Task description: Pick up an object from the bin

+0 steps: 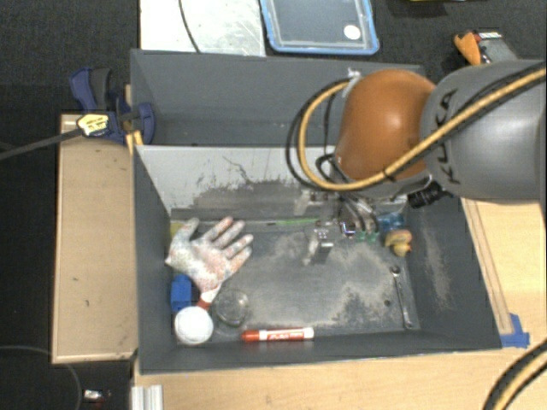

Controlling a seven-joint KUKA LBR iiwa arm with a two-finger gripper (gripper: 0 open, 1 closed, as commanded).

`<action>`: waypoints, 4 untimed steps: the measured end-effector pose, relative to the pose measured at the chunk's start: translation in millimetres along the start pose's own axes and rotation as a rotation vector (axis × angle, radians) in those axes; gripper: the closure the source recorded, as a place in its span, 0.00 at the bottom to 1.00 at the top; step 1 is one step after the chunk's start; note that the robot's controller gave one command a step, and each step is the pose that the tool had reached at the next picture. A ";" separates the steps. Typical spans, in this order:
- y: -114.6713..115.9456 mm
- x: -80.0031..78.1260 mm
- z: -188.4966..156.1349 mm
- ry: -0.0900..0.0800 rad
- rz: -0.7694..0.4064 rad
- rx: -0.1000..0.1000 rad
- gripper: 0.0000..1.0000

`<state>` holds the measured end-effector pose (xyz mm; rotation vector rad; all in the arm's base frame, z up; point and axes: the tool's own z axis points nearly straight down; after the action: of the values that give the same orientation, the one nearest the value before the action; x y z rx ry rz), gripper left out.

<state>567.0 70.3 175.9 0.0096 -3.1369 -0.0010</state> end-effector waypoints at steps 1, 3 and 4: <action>-0.3 -1.8 -4.3 -0.008 0.002 0.000 0.00; 9.6 16.0 22.5 0.000 -0.027 -0.001 0.00; -3.4 20.6 -5.7 -0.013 -0.020 0.000 0.00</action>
Offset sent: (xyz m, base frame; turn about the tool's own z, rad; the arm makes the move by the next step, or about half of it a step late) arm -0.0371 0.0666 -0.1059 -0.0651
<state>546.4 66.8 181.6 0.0413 -3.1494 -0.0004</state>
